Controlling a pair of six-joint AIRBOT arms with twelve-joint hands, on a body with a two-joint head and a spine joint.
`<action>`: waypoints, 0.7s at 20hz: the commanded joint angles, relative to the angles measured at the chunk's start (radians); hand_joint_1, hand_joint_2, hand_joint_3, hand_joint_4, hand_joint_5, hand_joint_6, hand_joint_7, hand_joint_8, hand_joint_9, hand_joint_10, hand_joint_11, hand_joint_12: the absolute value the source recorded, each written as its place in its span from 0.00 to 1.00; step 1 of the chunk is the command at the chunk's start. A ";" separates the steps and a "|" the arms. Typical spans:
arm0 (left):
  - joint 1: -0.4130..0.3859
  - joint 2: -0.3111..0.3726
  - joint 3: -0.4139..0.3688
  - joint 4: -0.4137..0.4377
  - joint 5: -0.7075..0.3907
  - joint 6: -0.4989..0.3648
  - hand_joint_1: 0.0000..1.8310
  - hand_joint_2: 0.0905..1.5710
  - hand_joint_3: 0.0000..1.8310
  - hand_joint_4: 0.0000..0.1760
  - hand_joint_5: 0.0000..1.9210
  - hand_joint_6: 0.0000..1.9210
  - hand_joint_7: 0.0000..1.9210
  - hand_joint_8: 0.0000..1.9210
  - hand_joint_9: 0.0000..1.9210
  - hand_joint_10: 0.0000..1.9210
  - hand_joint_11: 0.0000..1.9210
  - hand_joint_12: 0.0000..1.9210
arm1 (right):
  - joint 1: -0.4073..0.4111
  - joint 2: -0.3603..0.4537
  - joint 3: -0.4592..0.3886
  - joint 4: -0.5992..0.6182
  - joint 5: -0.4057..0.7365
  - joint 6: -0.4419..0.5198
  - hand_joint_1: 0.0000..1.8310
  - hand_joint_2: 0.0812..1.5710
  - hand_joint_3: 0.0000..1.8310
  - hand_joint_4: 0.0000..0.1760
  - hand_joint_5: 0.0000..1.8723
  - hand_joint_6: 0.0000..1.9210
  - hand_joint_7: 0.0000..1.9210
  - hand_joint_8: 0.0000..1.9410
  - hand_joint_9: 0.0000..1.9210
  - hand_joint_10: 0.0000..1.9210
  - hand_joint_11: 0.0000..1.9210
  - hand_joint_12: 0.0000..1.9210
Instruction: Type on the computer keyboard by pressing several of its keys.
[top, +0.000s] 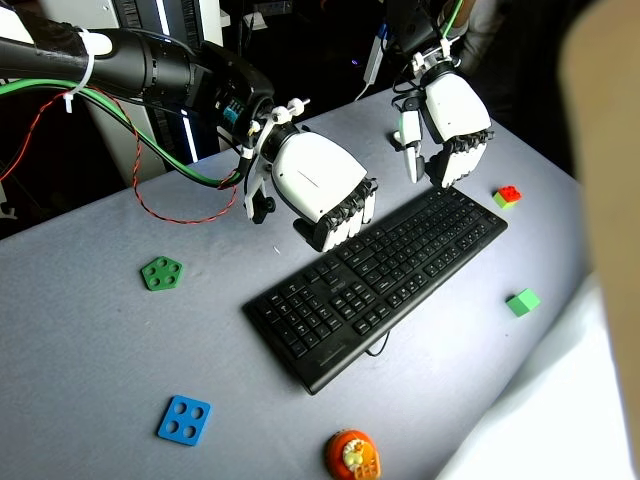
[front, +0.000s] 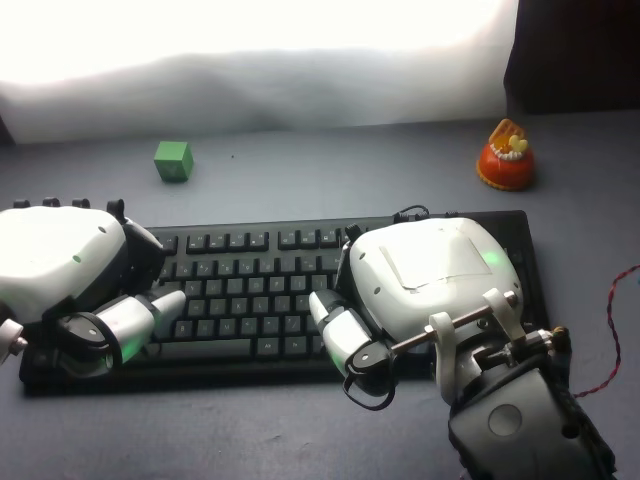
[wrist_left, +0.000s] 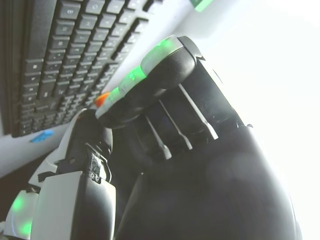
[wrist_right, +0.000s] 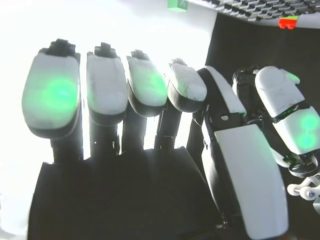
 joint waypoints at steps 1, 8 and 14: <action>-0.004 0.002 0.005 0.045 -0.096 0.000 0.02 0.69 0.14 0.15 0.06 0.07 0.07 0.02 0.06 0.05 0.00 0.26 | 0.012 0.000 0.002 -0.096 0.054 0.005 0.00 0.63 0.08 0.00 0.12 0.06 0.12 0.03 0.10 0.07 0.00 0.40; 0.007 0.000 0.011 0.046 -0.114 -0.009 0.00 0.78 0.00 0.15 0.08 0.00 0.06 0.00 0.06 0.00 0.00 0.20 | 0.017 -0.036 0.045 -0.081 0.051 0.008 0.00 0.67 0.00 0.00 0.14 0.00 0.14 0.00 0.13 0.00 0.00 0.36; 0.126 -0.076 0.023 0.073 -0.292 -0.106 0.00 0.78 0.00 0.12 0.10 0.00 0.09 0.00 0.06 0.00 0.00 0.19 | 0.029 -0.111 0.097 -0.011 0.043 -0.005 0.00 0.67 0.00 0.00 0.14 0.00 0.13 0.00 0.12 0.00 0.00 0.37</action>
